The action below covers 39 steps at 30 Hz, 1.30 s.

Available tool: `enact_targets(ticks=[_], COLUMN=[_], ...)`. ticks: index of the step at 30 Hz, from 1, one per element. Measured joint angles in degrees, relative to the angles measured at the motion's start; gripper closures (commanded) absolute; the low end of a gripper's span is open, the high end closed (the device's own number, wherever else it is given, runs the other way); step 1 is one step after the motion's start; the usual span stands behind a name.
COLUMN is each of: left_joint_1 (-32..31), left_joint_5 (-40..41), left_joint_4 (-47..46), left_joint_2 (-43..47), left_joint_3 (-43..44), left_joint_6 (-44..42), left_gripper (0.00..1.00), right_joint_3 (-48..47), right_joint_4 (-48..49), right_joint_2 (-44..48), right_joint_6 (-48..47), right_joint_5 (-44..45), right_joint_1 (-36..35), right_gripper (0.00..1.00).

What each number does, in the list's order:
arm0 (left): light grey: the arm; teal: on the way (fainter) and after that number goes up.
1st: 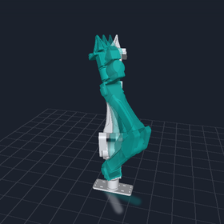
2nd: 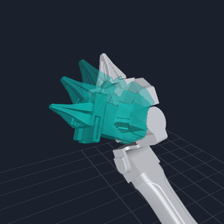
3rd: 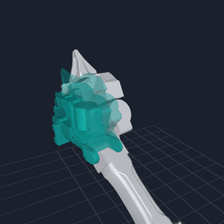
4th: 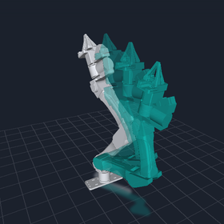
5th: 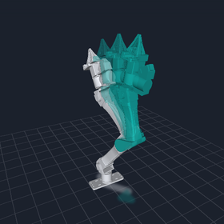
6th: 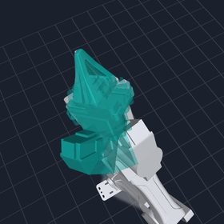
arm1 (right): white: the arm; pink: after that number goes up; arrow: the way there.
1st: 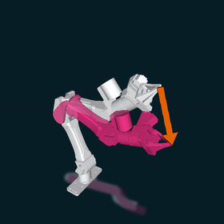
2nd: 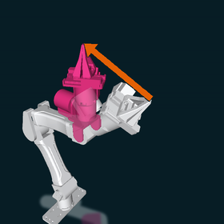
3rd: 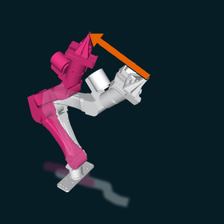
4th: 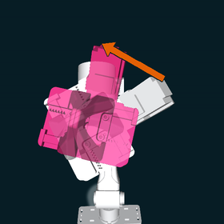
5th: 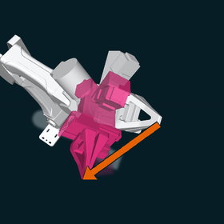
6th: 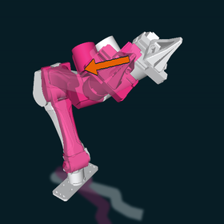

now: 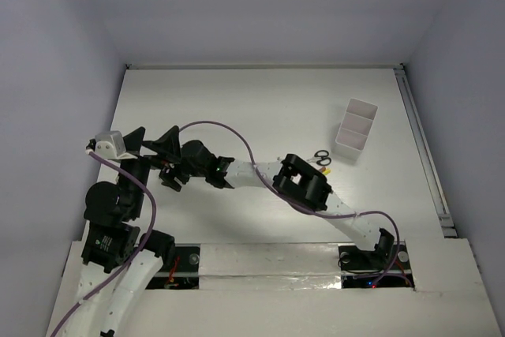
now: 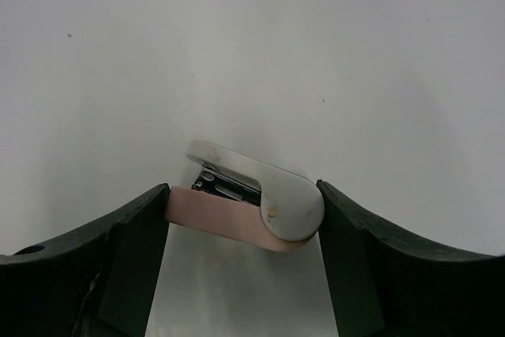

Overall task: Sort the stationery into containers
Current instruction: Pick up the stationery from the center of the board, then place the stationery in the storage box.

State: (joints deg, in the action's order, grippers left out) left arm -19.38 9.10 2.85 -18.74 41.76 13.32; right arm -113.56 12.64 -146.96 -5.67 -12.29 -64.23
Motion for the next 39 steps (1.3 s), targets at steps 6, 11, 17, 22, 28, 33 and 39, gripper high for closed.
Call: enact_targets(ticks=[6, 11, 17, 22, 28, 33, 39], left_joint_1=[0.00, 0.00, 0.00, 0.00, 0.00, -1.25, -4.44], left_joint_5=[0.00, 0.00, -0.68, -2.54, -4.83, -4.94, -4.55], left_joint_4=[-0.28, -0.46, -0.59, -0.74, -0.90, -0.92, -0.92], left_joint_2=[0.42, 0.85, 1.25, 1.64, 2.89, 5.18, 7.21], left_joint_3=[-0.07, -0.15, -0.42, -1.38, -1.99, -1.99, -2.01], left_joint_6=[-0.20, -0.22, -0.15, -0.11, -0.11, -0.22, -0.72], left_gripper=[0.01, 0.01, 0.01, 0.01, 0.01, 0.01, 0.01], right_joint_3=[6.12, 9.88, 19.93, 33.22, 42.95, 44.02, 44.02], right_joint_4=[6.62, 11.74, 16.55, 15.56, 5.05, -9.42, -23.91], right_joint_2=[5.03, 9.49, 17.70, 30.23, 50.23, 63.30, 66.90], right_joint_6=[2.84, 6.84, 10.69, 13.25, 15.19, 17.59, 19.45], right_joint_5=[0.31, -0.13, 0.83, 4.02, 13.25, 19.43, 21.59], right_joint_1=[0.07, 0.85, 4.24, 11.78, 25.66, 35.71, 47.43], right_gripper=[0.42, 0.42, 0.42, 0.41, 0.39, 0.37, 0.37])
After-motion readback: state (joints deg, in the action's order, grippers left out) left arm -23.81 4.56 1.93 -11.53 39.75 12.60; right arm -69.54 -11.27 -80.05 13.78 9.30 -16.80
